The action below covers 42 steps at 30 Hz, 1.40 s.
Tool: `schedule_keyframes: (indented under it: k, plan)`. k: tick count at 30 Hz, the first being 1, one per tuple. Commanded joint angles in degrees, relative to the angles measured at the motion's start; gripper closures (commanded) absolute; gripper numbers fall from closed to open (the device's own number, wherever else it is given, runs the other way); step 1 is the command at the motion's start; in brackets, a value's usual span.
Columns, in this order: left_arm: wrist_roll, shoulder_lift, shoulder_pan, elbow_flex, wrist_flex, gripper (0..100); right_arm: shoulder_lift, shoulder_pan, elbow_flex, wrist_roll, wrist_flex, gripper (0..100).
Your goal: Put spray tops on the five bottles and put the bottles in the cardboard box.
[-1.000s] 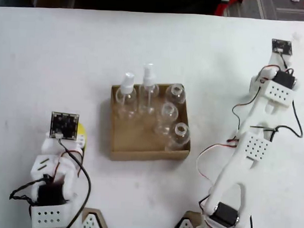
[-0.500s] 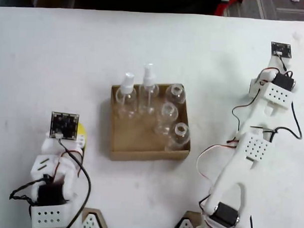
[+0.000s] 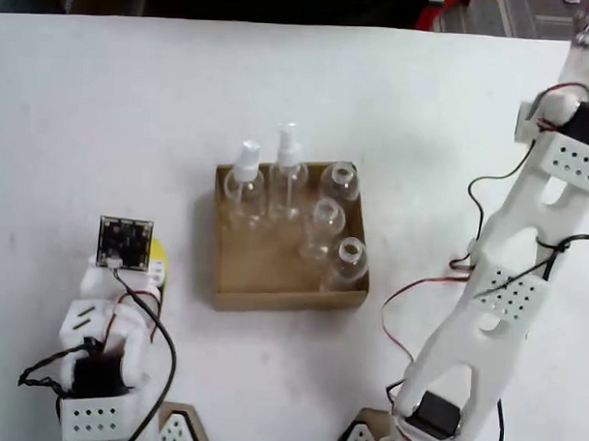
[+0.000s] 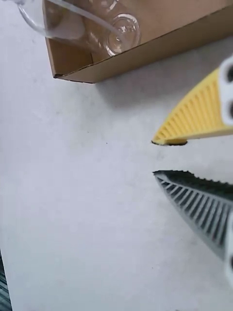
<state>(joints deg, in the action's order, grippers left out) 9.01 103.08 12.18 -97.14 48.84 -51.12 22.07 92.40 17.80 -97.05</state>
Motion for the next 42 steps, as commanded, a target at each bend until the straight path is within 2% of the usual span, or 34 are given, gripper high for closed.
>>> schedule_keyframes:
  k: [1, 11, 15, 20, 25, 27, 31, 36, 39, 42]
  plan:
    - [0.6, 0.2, -0.7, 0.1, 0.4, 91, 10.1, -1.2, 2.8, 0.0, -1.8, 98.2]
    - [0.6, 0.2, -0.7, 0.1, 0.4, 91, 32.2, -1.5, -1.1, -1.8, -2.3, 98.3]
    - [0.6, 0.2, -0.7, 0.1, 0.4, 91, 46.3, -2.1, -17.6, -6.5, -2.2, 98.4]
    - [0.6, 0.2, -0.7, 0.1, 0.4, 91, 64.5, -10.9, -43.8, -6.4, -1.5, 98.2]
    - [-0.3, 0.5, -0.7, 0.2, -0.1, 90, 79.3, -20.1, -62.4, -7.0, 6.5, 98.2]
    - [-3.7, 0.5, -0.8, 1.6, -0.2, 90, 84.6, -24.2, -68.7, -8.9, 9.7, 98.2]
    - [-13.5, 0.5, -0.8, 11.3, 3.7, 89, 94.1, -31.8, -81.1, -14.4, 16.7, 98.2]
    - [-17.7, 0.5, -2.2, 29.7, 14.9, 71, 101.6, -40.7, -95.8, -18.6, 30.1, 98.2]
    - [-15.9, 0.5, -8.1, 39.3, 20.5, 70, 102.4, -45.4, -103.4, -22.5, 38.1, 98.3]
    - [-15.8, 0.5, -17.4, 47.2, 23.7, 71, 102.5, -50.0, -108.9, -24.5, 44.4, 98.3]
